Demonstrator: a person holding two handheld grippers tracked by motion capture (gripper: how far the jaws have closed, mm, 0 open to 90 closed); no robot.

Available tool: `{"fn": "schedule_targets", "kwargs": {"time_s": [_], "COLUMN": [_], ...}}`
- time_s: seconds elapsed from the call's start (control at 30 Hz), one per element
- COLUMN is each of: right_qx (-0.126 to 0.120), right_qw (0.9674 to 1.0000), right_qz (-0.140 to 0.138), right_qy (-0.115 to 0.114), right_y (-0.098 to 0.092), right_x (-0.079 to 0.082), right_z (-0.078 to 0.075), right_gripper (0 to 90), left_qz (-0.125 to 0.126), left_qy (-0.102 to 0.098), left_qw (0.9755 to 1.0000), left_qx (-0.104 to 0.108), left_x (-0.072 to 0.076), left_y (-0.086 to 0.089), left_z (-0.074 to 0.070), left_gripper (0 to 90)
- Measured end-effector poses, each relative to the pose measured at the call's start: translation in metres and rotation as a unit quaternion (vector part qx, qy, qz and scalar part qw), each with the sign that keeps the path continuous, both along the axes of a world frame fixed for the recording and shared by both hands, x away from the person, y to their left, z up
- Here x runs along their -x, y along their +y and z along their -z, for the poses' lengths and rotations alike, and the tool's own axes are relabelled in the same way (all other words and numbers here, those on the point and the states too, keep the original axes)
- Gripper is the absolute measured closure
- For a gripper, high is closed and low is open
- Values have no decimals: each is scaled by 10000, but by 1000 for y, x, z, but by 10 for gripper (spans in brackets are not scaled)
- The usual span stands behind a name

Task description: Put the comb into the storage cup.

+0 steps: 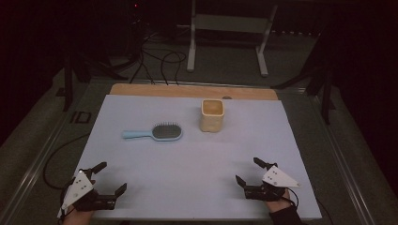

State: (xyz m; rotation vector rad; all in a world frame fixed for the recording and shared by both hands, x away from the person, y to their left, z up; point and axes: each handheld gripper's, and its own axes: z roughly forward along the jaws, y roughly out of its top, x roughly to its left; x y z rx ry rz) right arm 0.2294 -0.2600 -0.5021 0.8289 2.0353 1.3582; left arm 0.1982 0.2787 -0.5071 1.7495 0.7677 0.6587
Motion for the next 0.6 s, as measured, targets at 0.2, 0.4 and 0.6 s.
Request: {"fn": "schedule_targets", "kwargs": {"time_s": [0.2, 0.4, 0.6], "right_qx": [10, -4, 19], "right_qw": [10000, 10000, 10000], "right_qz": [7, -31, -4], "right_qy": [2, 54, -25], "right_y": [0, -1, 1], "right_x": [0, -4, -3], "right_z": [0, 2, -1], "right_gripper": [100, 99, 99], "left_qz": [-37, -57, 5], "left_qy": [29, 31, 22], "left_qw": [10000, 10000, 9999], "left_qx": [-2, -27, -99], "left_x": [-1, 0, 3], "left_y": [0, -1, -1], "left_z": [0, 0, 0], "left_gripper": [0, 0, 0]}}
